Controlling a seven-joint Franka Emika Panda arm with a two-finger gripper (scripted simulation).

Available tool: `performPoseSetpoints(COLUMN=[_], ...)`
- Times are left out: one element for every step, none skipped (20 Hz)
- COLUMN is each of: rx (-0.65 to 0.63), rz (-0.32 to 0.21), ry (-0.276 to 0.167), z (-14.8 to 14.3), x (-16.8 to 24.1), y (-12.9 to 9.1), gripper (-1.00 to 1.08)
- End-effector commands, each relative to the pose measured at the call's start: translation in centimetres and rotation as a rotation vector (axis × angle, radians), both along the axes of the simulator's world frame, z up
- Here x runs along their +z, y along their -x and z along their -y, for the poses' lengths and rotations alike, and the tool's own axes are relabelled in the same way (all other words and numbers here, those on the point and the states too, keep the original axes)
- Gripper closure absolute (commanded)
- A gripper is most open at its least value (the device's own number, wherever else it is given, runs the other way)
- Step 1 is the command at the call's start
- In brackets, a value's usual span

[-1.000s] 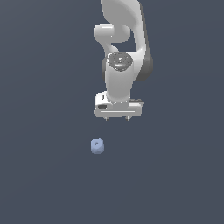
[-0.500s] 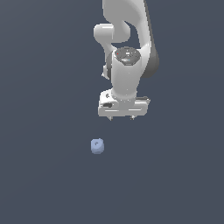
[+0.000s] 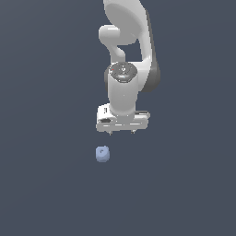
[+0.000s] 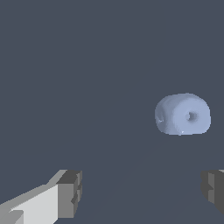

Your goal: Pick up the object and move it to a goal position.

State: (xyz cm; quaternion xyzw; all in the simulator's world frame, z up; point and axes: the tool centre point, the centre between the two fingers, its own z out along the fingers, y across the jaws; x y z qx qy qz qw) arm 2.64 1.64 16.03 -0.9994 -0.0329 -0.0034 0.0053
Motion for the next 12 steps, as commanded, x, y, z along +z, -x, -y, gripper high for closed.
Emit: performPoseSetpoints(rx=[0.012,0.018,0.025,0.032,0.038,0.044,0.050,0.055,0.059,0.064,0.068,0.071], rz=[-0.001,-0.001,-0.002,-0.002,-0.003,-0.003,-0.003,-0.004,-0.004,-0.004,-0.005,-0.005], ry=[0.001,0.002,0.003,0.004,0.004,0.005,0.006,0.007,0.007,0.008,0.008,0.009], z=[1.3,2.0,2.6,3.3,4.0,4.6,5.2,5.8,6.3,6.8,7.2,7.6], x=[-1.0,-1.5,-2.0,-2.5,-3.1,-3.6,-4.0,-4.5,-4.9,-5.2,-5.6,-5.9], y=[-1.0,-1.4,-1.9,-2.3,-2.7,-3.1,-3.4,-3.7,-3.9,-4.1,-4.3,-4.5], gripper=[-0.92,-0.92,-0.92,-0.92,-0.92,-0.92,-0.92,-0.92,-0.92,-0.92,-0.92,-0.92])
